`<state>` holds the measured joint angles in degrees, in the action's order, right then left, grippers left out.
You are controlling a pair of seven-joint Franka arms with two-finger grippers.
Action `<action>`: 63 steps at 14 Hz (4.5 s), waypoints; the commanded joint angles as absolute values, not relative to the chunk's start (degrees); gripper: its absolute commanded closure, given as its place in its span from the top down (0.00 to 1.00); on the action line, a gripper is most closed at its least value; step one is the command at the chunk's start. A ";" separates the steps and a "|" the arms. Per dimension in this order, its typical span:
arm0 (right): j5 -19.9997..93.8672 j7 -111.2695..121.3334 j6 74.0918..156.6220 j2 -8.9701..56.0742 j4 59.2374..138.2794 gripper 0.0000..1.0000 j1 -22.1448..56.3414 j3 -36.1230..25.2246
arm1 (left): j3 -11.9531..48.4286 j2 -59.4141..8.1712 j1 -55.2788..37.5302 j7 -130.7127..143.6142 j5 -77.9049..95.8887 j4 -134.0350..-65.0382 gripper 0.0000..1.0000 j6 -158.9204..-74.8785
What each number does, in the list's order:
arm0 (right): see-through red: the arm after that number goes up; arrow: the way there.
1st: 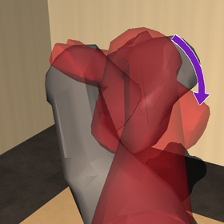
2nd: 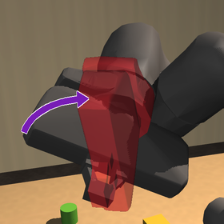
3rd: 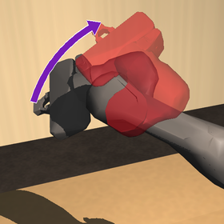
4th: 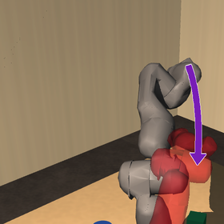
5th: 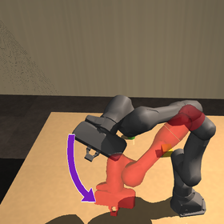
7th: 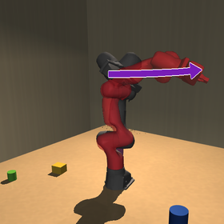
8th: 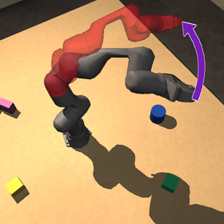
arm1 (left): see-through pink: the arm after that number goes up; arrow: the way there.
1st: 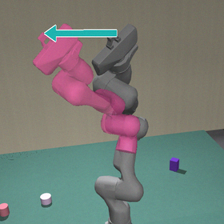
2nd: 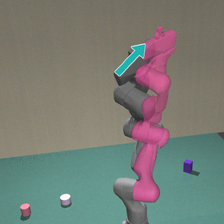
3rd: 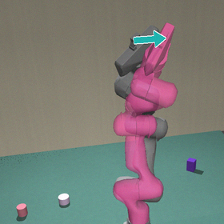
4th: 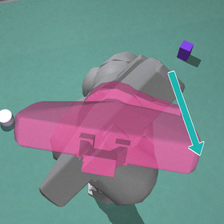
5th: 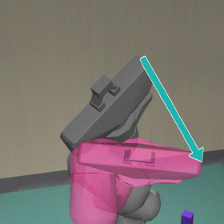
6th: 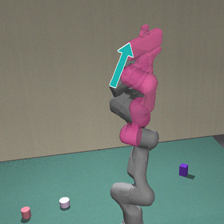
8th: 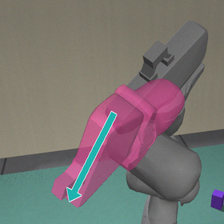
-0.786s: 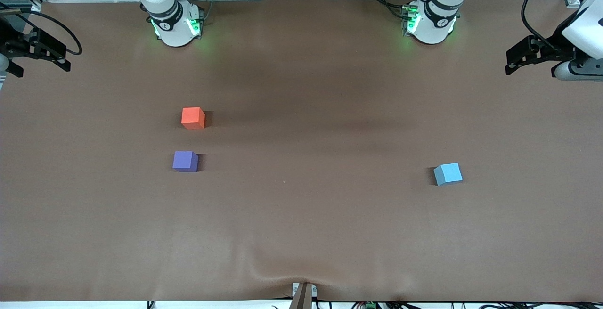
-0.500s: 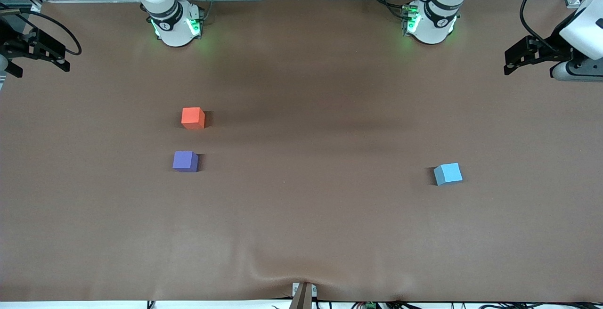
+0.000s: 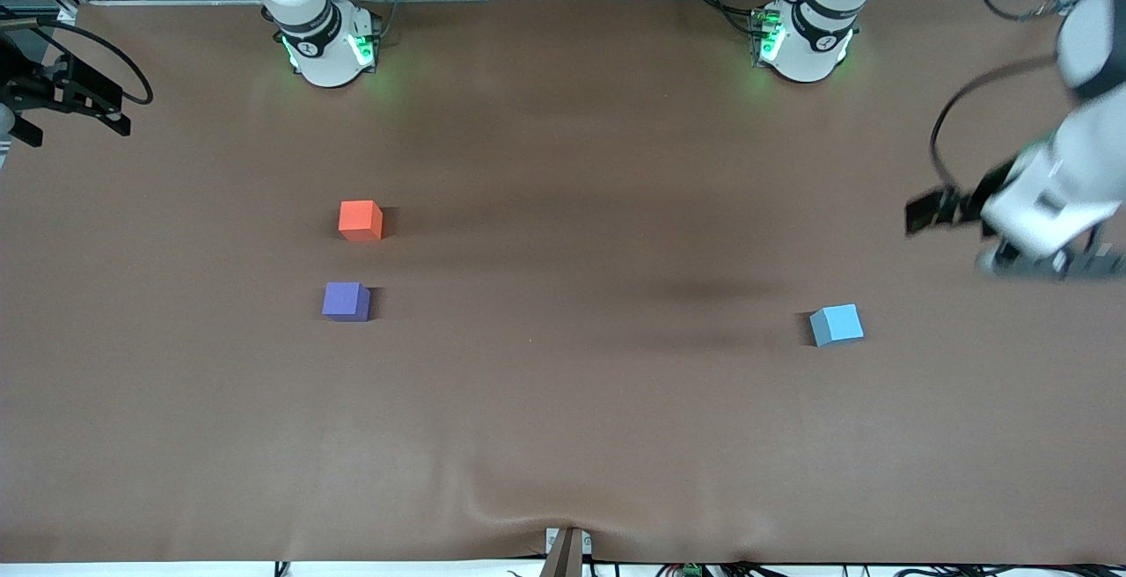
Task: Place blue block between orange and purple blocks
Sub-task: 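Reach the left gripper down to the light-blue block and grasp it, then lift the blue block and carry it toward the table's middle, set down, then open the left gripper and withdraw while the right gripper reaches out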
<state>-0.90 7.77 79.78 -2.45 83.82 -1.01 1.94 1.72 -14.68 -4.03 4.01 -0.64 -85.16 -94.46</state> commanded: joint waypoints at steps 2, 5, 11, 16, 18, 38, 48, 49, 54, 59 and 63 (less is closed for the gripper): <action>0.00 8.35 79.89 -2.28 83.67 1.00 -2.02 2.55 | 1.76 -21.60 -3.95 6.33 -0.09 -82.18 1.00 -98.69; 0.17 8.26 79.54 -2.20 83.06 1.00 -1.76 2.46 | 1.76 -26.88 -3.52 6.33 -0.53 -82.70 1.00 -102.03; 0.35 8.35 79.80 -2.20 83.49 1.00 -2.02 2.46 | 1.76 -36.46 -2.20 7.64 -0.44 -86.04 1.00 -111.16; 0.35 8.35 79.45 -2.20 83.32 1.00 -1.76 2.55 | 1.76 -37.00 -2.02 9.13 -0.09 -93.95 1.00 -120.93; 0.35 8.35 79.89 -2.20 83.32 1.00 -1.50 2.55 | 1.76 -38.31 -2.11 10.28 -0.09 -94.39 1.00 -121.46; 0.35 8.35 79.81 -2.20 83.41 1.00 -1.41 2.64 | 2.81 -33.83 -30.82 31.35 1.65 -90.72 0.00 -117.33; 0.35 8.35 79.80 -2.20 83.41 1.00 -1.41 2.64 | 2.29 -46.92 -50.09 50.78 7.47 -82.18 0.10 -129.01; 0.35 8.35 79.80 -2.20 83.32 1.00 -1.41 2.64 | 2.20 -47.37 -50.71 51.84 7.12 -82.18 0.36 -129.98; 0.35 8.35 79.72 -2.20 83.32 1.00 -1.41 2.64 | 1.23 -39.22 -49.93 51.59 3.26 -82.18 1.00 -127.98; 0.18 9.05 79.72 -1.06 83.23 1.00 -1.58 2.64 | -1.58 -25.43 -41.42 47.22 1.67 -82.53 1.00 -115.78; -0.79 8.96 78.06 4.65 83.41 1.00 -1.32 2.55 | -1.49 -18.91 -28.68 34.49 1.76 -82.71 1.00 -104.88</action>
<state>-0.60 8.24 79.40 1.37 84.26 -0.99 2.36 -2.44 -21.87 -33.70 39.42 2.47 -80.32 -107.98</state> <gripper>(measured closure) 0.000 0.000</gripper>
